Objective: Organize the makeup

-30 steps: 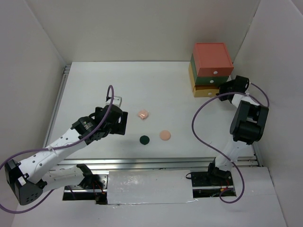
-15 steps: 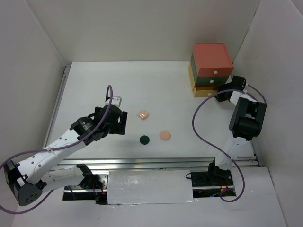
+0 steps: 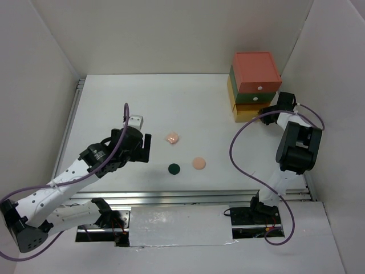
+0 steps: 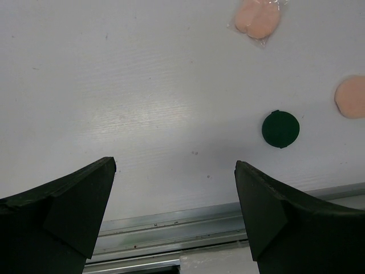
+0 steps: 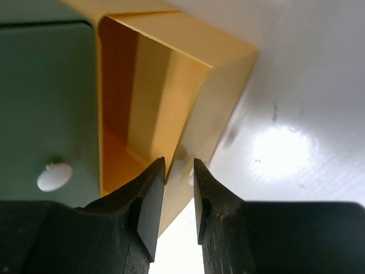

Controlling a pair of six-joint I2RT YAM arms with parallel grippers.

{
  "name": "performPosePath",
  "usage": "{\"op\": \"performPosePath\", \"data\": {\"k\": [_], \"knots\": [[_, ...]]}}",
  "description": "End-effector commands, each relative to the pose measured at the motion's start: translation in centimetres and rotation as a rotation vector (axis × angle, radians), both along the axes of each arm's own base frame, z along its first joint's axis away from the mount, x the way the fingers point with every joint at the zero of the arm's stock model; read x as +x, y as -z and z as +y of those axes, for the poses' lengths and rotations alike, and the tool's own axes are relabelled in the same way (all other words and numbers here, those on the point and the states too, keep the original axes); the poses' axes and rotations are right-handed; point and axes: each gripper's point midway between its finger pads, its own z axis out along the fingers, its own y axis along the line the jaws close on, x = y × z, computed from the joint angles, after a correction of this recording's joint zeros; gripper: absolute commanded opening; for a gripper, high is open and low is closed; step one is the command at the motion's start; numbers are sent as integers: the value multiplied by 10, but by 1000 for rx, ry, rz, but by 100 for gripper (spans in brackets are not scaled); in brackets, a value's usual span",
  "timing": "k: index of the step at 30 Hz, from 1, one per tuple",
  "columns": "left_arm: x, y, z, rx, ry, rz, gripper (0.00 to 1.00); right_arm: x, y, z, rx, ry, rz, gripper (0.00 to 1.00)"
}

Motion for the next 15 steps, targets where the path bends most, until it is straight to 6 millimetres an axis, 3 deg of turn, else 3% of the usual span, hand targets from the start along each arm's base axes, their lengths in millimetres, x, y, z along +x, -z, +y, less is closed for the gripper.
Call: {"op": "performPosePath", "data": {"k": [1,10,12,15], "knots": [[1,-7,-1,-24,8,-28,99,-35,0,0,-34,19,76,33],[-1,-13,-1,-51,16,-48,99,-67,-4,9,-42,35,61,34],[-2,-13,-1,-52,18,-47,100,-70,-6,8,-50,38,59,36],[-4,-13,-3,-54,26,-49,99,-66,-19,6,-68,29,53,50]]}}
